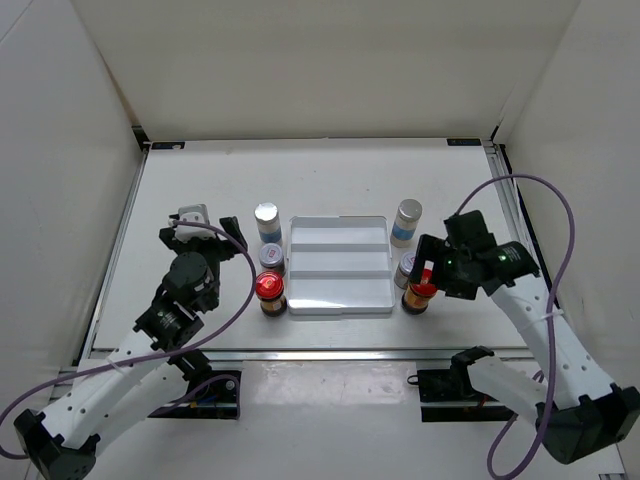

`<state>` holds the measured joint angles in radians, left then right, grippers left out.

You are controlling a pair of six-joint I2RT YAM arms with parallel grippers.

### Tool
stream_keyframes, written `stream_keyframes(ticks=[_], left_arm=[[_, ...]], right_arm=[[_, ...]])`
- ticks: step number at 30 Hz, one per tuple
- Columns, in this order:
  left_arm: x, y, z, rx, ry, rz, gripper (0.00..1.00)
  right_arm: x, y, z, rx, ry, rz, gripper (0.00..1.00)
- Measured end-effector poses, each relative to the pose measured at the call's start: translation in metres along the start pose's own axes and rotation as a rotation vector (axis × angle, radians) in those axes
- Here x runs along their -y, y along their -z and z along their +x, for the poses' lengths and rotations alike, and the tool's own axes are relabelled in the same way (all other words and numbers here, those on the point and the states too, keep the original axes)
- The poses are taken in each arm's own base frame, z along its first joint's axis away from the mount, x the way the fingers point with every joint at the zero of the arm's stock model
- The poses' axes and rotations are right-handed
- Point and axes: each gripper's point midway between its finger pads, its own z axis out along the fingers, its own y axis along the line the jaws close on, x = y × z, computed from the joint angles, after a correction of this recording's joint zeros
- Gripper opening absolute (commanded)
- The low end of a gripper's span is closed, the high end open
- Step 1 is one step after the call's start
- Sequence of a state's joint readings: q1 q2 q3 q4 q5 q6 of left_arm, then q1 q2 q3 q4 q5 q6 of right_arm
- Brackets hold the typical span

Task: Organize the condiment bottles

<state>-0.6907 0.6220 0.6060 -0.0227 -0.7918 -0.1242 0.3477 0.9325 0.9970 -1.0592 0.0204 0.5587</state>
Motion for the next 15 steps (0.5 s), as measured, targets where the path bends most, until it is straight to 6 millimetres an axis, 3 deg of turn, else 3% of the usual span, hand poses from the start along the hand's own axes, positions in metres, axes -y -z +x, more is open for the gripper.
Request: stream_keyframes(ticks=[15], left_arm=[[0.002, -0.003, 0.005, -0.015, -0.035, 0.003, 1.0]], right_arm=[[0.009, -0.042, -0.001, -0.023, 0.024, 0.282, 1.0]])
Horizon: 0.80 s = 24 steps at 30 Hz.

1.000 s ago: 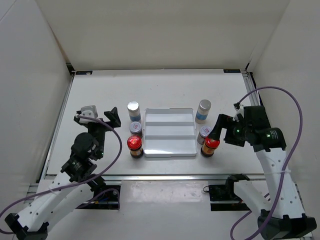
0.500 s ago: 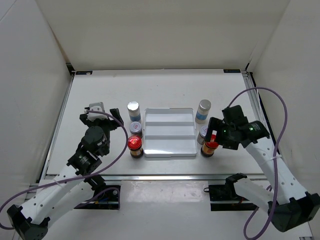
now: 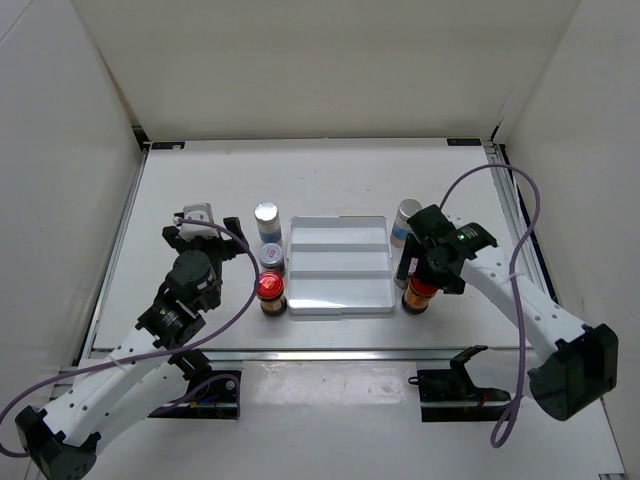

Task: Organize the condiment bottles

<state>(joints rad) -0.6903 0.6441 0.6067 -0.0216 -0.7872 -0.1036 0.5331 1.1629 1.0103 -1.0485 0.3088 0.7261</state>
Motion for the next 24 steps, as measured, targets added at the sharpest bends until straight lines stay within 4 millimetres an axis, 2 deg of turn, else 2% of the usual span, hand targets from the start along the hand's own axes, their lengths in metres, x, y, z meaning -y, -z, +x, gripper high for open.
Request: stream_keyframes(ticks=[7, 14, 23, 24], left_arm=[[0.0, 0.001, -0.006, 0.021, 0.003, 0.009, 1.0], [0.004, -0.001, -0.007, 0.024, 0.003, 0.02, 1.0], [0.005, -0.001, -0.007, 0.025, 0.0, 0.028, 1.0], [0.005, -0.001, -0.007, 0.026, -0.001, 0.028, 1.0]], right_arm=[[-0.009, -0.009, -0.012, -0.019, 0.012, 0.042, 1.0], [-0.008, -0.015, -0.012, -0.03, 0.017, 0.066, 1.0], [-0.003, -0.017, -0.01, -0.014, 0.011, 0.082, 0.79], [0.0, -0.016, -0.009, -0.013, 0.011, 0.086, 0.73]])
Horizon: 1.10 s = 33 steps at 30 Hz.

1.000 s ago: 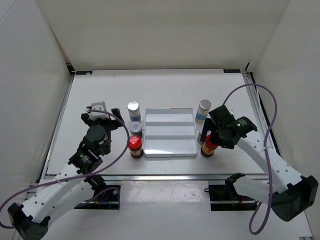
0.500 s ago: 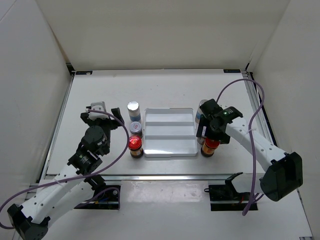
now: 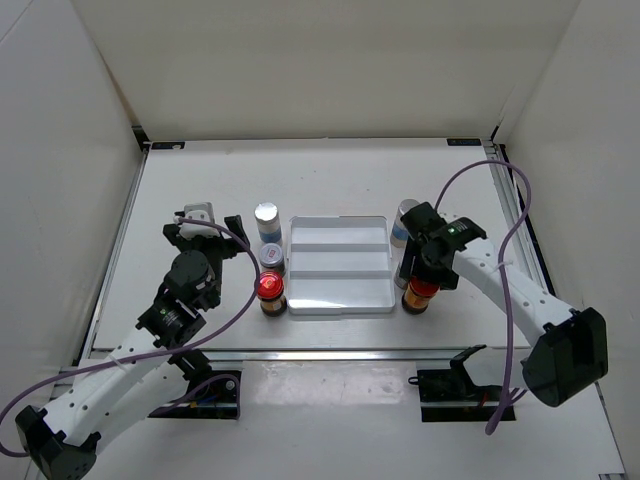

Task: Organize the condiment bottles

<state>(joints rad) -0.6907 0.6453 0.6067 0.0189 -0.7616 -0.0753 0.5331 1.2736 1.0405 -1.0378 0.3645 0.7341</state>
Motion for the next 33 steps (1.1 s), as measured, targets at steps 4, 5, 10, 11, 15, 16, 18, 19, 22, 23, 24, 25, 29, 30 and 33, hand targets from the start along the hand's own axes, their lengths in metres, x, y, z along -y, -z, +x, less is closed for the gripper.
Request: stream_keyframes(ticks=[4, 5, 10, 11, 15, 16, 18, 19, 22, 23, 24, 25, 29, 30, 33], left_arm=[[0.0, 0.0, 0.0, 0.001, -0.001, 0.003, 1.0], [0.0, 0.0, 0.0, 0.002, -0.002, 0.003, 1.0], [0.0, 0.0, -0.001, 0.002, -0.003, 0.003, 1.0], [0.0, 0.0, -0.001, 0.002, -0.003, 0.003, 1.0], [0.0, 0.0, -0.001, 0.002, -0.005, 0.003, 1.0], [0.0, 0.0, -0.001, 0.002, -0.005, 0.003, 1.0], [0.001, 0.0, -0.001, 0.002, -0.005, 0.007, 1.0], [0.001, 0.0, 0.0, 0.002, -0.005, 0.008, 1.0], [0.002, 0.0, 0.0, 0.002, -0.005, 0.012, 1.0], [0.002, 0.0, -0.001, 0.002, -0.005, 0.012, 1.0], [0.002, 0.0, 0.0, 0.002, -0.005, 0.013, 1.0], [0.002, 0.0, 0.0, 0.002, -0.005, 0.013, 1.0], [0.002, 0.0, 0.0, 0.002, -0.005, 0.012, 1.0], [0.002, 0.0, 0.0, 0.002, -0.006, 0.011, 1.0], [0.001, 0.0, 0.0, 0.002, -0.008, 0.008, 1.0]], right_arm=[[0.003, 0.001, 0.002, 0.016, -0.02, -0.01, 0.49], [0.004, 0.002, 0.002, 0.017, -0.022, -0.008, 0.43], [0.016, 0.009, 0.002, 0.044, -0.038, 0.009, 0.28], [0.019, 0.013, 0.001, 0.058, -0.043, 0.008, 0.26], [0.033, 0.042, -0.007, 0.173, -0.071, -0.031, 0.18], [0.035, 0.052, -0.01, 0.208, -0.073, -0.053, 0.18], [0.034, 0.069, -0.016, 0.27, -0.063, -0.11, 0.14], [0.03, 0.078, -0.018, 0.299, -0.05, -0.15, 0.13], [0.014, 0.089, -0.018, 0.323, 0.007, -0.238, 0.06], [0.007, 0.09, -0.017, 0.321, 0.025, -0.264, 0.06], [-0.001, 0.09, -0.016, 0.312, 0.051, -0.284, 0.05], [-0.009, 0.089, -0.015, 0.306, 0.077, -0.303, 0.05], [-0.049, 0.075, -0.005, 0.244, 0.198, -0.332, 0.02], [-0.057, 0.07, -0.003, 0.23, 0.225, -0.332, 0.02], [-0.082, 0.059, 0.006, 0.19, 0.299, -0.324, 0.02]])
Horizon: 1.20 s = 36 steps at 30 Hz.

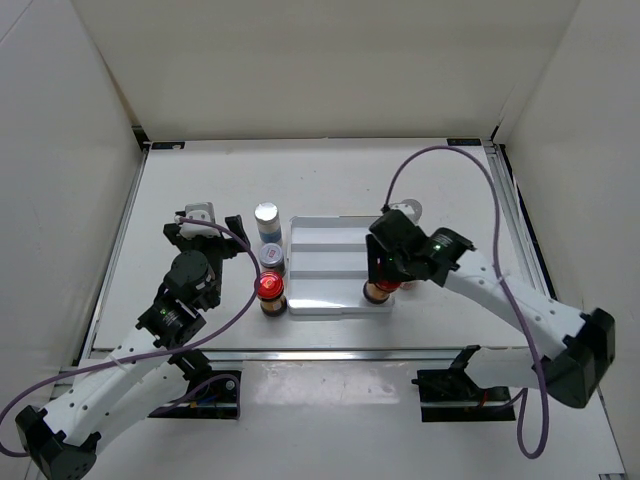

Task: Organize the condiment bottles

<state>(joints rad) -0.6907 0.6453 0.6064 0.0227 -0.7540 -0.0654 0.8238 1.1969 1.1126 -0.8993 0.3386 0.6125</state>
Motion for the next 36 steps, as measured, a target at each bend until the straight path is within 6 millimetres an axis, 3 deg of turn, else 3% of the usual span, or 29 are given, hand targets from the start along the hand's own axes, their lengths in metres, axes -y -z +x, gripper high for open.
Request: stream_keyframes(ticks=[6, 11, 14, 15, 16, 17, 18, 21, 24, 29, 33, 34, 36], left_arm=[[-0.004, 0.0, 0.0, 0.002, 0.0, -0.022, 1.0], [-0.008, 0.0, 0.002, -0.005, 0.009, -0.049, 1.0], [-0.01, 0.002, 0.005, -0.027, 0.003, -0.055, 1.0], [-0.01, 0.002, 0.004, -0.031, 0.005, -0.057, 1.0], [-0.011, 0.003, 0.001, -0.034, 0.011, -0.058, 1.0], [-0.011, 0.004, -0.002, -0.033, 0.018, -0.059, 1.0], [-0.012, 0.005, -0.006, -0.03, 0.03, -0.06, 1.0], [-0.017, 0.01, -0.015, -0.006, 0.061, -0.065, 1.0], [-0.021, 0.014, -0.023, 0.021, 0.079, -0.07, 1.0], [-0.014, 0.013, -0.024, 0.021, 0.045, -0.022, 1.0], [0.015, 0.006, -0.008, -0.085, -0.027, 0.094, 1.0], [0.025, 0.003, -0.004, -0.128, -0.047, 0.124, 0.92], [0.042, -0.006, 0.0, -0.204, -0.08, 0.155, 0.91]], right_arm=[[-0.024, -0.026, -0.001, -0.036, 0.049, 0.018, 0.02], [-0.022, -0.046, 0.003, -0.07, 0.049, 0.081, 0.18], [-0.024, -0.049, 0.0, -0.069, 0.041, 0.094, 0.51], [-0.024, -0.049, 0.0, -0.071, 0.039, 0.096, 0.8], [-0.024, -0.049, -0.001, -0.075, 0.039, 0.1, 0.93], [-0.024, -0.048, -0.001, -0.075, 0.042, 0.107, 1.0], [-0.023, -0.045, -0.004, -0.067, 0.044, 0.118, 1.0], [-0.023, -0.027, -0.02, 0.007, 0.069, 0.142, 1.0], [-0.021, 0.009, -0.045, 0.121, 0.086, 0.129, 1.0], [0.022, 0.088, -0.075, 0.323, 0.056, 0.156, 1.0], [0.072, 0.128, -0.063, 0.406, 0.04, 0.222, 1.0], [0.084, 0.131, -0.055, 0.403, 0.048, 0.245, 1.0], [0.102, 0.132, -0.04, 0.412, 0.037, 0.27, 1.0]])
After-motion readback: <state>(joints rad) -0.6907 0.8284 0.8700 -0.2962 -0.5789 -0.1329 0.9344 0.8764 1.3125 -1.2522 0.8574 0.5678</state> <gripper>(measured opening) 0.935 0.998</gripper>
